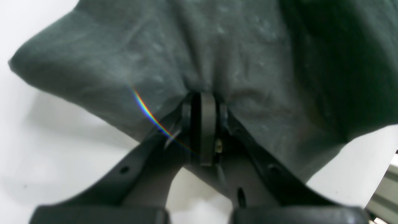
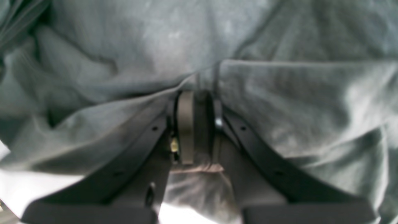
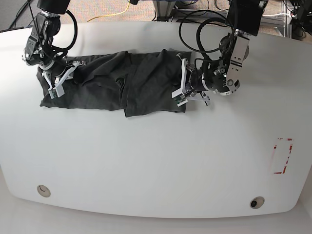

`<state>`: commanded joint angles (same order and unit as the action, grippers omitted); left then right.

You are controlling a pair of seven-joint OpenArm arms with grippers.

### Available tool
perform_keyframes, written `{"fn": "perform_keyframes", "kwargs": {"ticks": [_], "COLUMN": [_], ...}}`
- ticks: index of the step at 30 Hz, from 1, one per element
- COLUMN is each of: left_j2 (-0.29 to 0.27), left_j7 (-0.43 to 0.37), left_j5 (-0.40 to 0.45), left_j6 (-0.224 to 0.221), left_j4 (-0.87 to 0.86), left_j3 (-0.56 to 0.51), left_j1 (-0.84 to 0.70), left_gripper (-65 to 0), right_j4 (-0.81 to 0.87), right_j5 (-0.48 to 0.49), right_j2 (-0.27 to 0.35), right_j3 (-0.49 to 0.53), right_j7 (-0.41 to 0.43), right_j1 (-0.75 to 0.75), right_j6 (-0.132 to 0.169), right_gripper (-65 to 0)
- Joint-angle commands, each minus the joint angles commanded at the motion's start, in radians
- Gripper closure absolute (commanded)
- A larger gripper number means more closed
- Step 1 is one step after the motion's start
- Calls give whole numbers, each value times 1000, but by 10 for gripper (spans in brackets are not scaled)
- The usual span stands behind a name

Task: Layout the t-shirt on the table in an organized manner, then fold the t-shirt properly
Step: 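Grasp the strip end with the right gripper and pull it outward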

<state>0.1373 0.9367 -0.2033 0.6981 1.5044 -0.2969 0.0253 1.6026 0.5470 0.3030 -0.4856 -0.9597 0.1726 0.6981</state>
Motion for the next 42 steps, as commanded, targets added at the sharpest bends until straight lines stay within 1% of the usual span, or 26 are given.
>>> {"fn": "perform_keyframes", "kwargs": {"ticks": [2,3,4,5,6,9,10,13,14,16,17,20,23,27,30,32,35,39,42], "left_j2": [20,26,31,32,34,43,57,72,74,91,94,98,98,98,98,98,98,98,106], "left_j7": [0,0,0,0,0,0,0,0,0,0,0,0,0,0,0,0,0,0,0], "left_j5": [0,0,0,0,0,0,0,-2,-2,-3,-5,-5,-5,-5,-3,-3,-3,-3,-3], "left_j6": [0,0,0,0,0,0,0,0,0,0,0,0,0,0,0,0,0,0,0], "left_j4": [-5,-8,-9,-9,-9,-9,-9,-9,-9,-8,-8,-8,-8,-8,-8,-8,-6,-8,-8], "left_j3": [0,-2,-2,-2,-2,0,0,0,0,2,2,2,2,2,2,2,2,2,2], "left_j1": [-3,-3,-3,-3,-5,-5,-5,-5,-5,-5,-5,-5,-6,-18,-21,-25,-26,-26,-26], "left_gripper": [-19,-19,-19,-19,-19,-19,-19,-19,-19,-19,-19,-19,-19,-19,-19,-19,-19,-19,-19], "right_j4": [71,98,133,147,176,210,216,213,210,164,149,34,-103,-247,-295,-313,-353,-385,-411], "right_j5": [51,78,114,126,152,195,213,238,236,235,235,236,245,247,250,259,267,261,258], "right_j2": [0,0,-2,-2,-2,-2,-2,-2,-2,-2,0,12,61,98,124,132,161,183,187], "right_j3": [-23,-37,-60,-69,-97,-163,-203,-288,-310,-376,-387,-422,-443,-446,-442,-442,-440,-440,-439], "right_j7": [-52,-74,-106,-120,-160,-226,-255,-311,-325,-362,-365,-367,-367,-350,-315,-301,-284,-259,-247], "right_j1": [-5,-12,-20,-23,-31,-44,-58,-78,-84,-101,-106,-110,-124,-135,-137,-137,-137,-150,-158], "right_j6": [0,0,0,0,0,0,0,0,0,0,0,0,0,0,0,0,0,0,0], "right_gripper": [-114,-140,-185,-208,-274,-417,-487,-633,-650,-650,-650,-650,-650,-650,-650,-650,-650,-650,-650]}}
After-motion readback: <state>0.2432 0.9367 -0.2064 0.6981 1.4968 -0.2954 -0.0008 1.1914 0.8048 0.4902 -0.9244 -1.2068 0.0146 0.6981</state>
